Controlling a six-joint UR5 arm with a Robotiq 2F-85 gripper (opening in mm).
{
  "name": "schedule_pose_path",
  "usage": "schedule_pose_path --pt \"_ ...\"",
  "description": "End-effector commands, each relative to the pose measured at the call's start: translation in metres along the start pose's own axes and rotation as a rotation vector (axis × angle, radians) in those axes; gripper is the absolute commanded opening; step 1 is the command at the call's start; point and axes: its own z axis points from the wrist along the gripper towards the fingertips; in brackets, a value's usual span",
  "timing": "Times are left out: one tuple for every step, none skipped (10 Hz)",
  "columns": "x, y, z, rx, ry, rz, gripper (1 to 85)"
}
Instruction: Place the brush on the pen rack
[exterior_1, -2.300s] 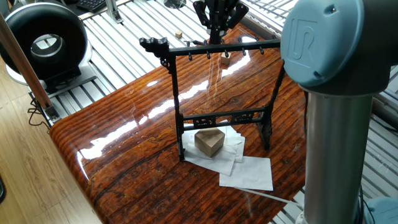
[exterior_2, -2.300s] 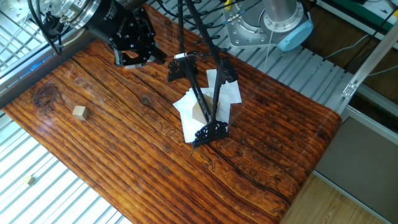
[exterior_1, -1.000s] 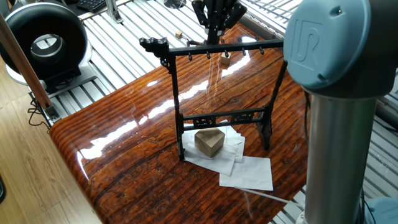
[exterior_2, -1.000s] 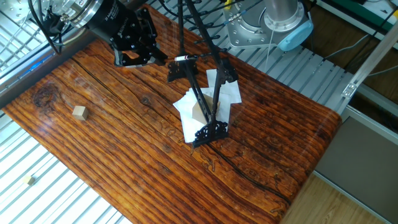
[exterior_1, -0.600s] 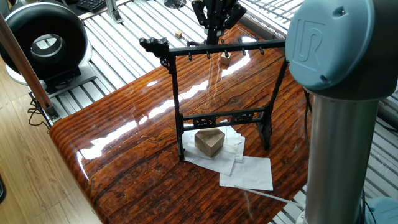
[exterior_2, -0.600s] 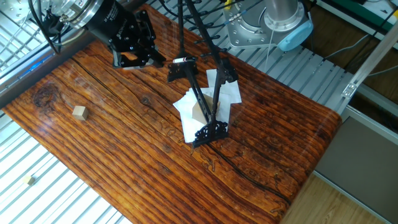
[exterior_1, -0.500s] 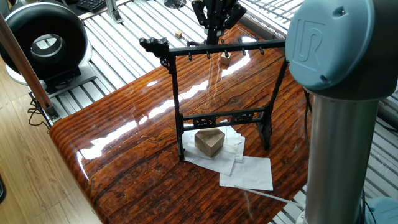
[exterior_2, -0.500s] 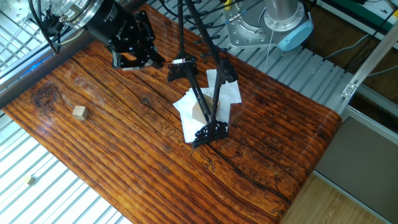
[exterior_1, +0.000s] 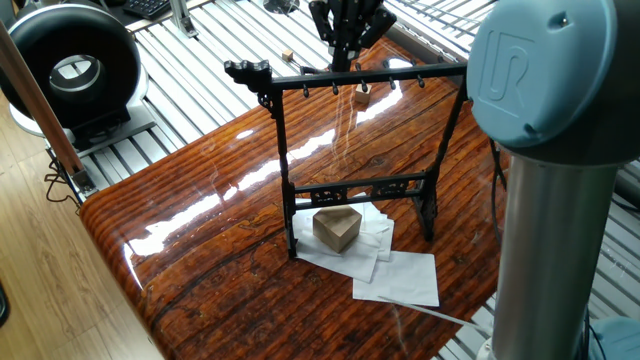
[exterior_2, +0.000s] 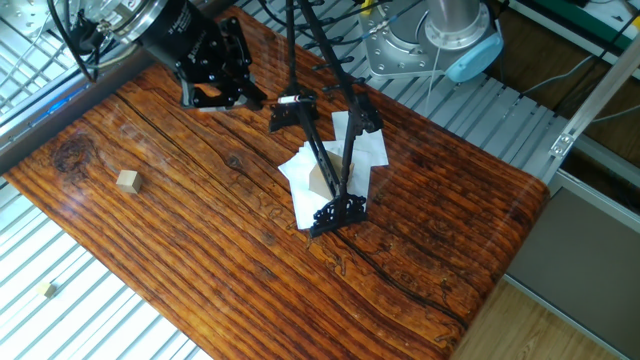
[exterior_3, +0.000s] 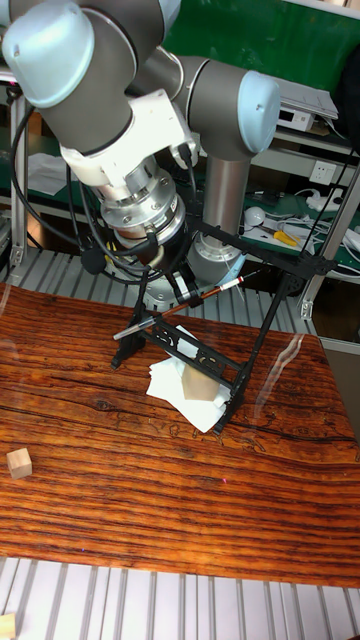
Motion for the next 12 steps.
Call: schedule_pose_path --pt "-0.002 -0.002 -0.001 0.023 0.003 0.018 1.0" --pt "0.001 -0.005 -0.001 0.026 0.008 0.020 1.0" --pt "0.007 -0.011 -0.001 0.032 0.019 0.017 1.0" --pt "0.017 -0.022 -0.002 0.055 0.045 0.026 1.0" --pt "0.040 -0.037 -0.004 0.099 0.121 0.067 1.0" --pt "0.060 -0.048 -0.007 0.125 0.186 0.101 1.0" --pt "0.080 -0.062 -0.011 0.162 0.239 0.151 1.0" --pt "0.104 -0.081 -0.015 0.210 0.299 0.220 1.0" --pt "0.124 -0.097 -0.018 0.252 0.340 0.291 1.0" --pt "0.151 -0.111 -0.026 0.316 0.412 0.365 1.0" --pt "0.165 -0.128 -0.027 0.381 0.417 0.464 1.0" --pt "0.165 -0.146 -0.014 0.417 0.334 0.586 1.0"
